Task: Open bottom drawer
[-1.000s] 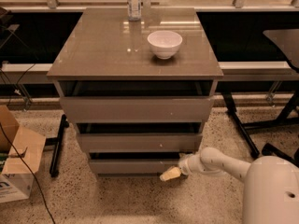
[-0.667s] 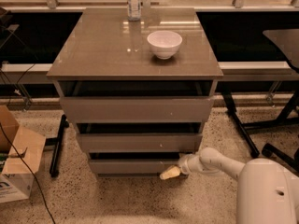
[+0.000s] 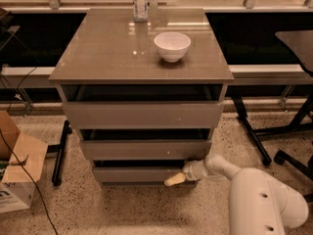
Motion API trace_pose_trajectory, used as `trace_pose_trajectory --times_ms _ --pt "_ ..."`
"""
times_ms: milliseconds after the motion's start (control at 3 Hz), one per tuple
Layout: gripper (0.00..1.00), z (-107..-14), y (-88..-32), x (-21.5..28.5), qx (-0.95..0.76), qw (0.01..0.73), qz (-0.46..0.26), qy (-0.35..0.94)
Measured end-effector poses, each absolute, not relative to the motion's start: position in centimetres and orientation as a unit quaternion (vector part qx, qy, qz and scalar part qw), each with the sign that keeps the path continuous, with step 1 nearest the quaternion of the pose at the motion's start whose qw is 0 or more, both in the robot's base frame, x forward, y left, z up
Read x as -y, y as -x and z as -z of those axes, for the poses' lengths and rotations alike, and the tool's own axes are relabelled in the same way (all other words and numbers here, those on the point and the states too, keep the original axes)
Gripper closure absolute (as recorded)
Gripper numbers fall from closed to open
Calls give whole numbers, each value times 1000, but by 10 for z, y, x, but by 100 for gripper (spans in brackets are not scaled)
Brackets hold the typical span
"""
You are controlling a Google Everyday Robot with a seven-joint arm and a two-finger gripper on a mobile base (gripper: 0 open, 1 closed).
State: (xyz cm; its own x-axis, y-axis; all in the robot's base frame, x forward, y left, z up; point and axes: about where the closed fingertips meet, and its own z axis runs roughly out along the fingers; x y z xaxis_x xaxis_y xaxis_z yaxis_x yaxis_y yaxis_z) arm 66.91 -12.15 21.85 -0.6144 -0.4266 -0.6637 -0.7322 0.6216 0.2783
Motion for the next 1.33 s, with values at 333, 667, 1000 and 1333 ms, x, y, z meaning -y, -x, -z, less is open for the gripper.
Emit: trace_pose_trajectory --times_ms 333,667,1000,1333 --pt "18 -208 -662 113 -856 263 -288 340" --pt "39 -212 -662 115 -855 263 -287 342" --pt "62 -214 -662 115 -855 263 -287 342" --pt "61 -213 -633 106 -851 247 -299 355"
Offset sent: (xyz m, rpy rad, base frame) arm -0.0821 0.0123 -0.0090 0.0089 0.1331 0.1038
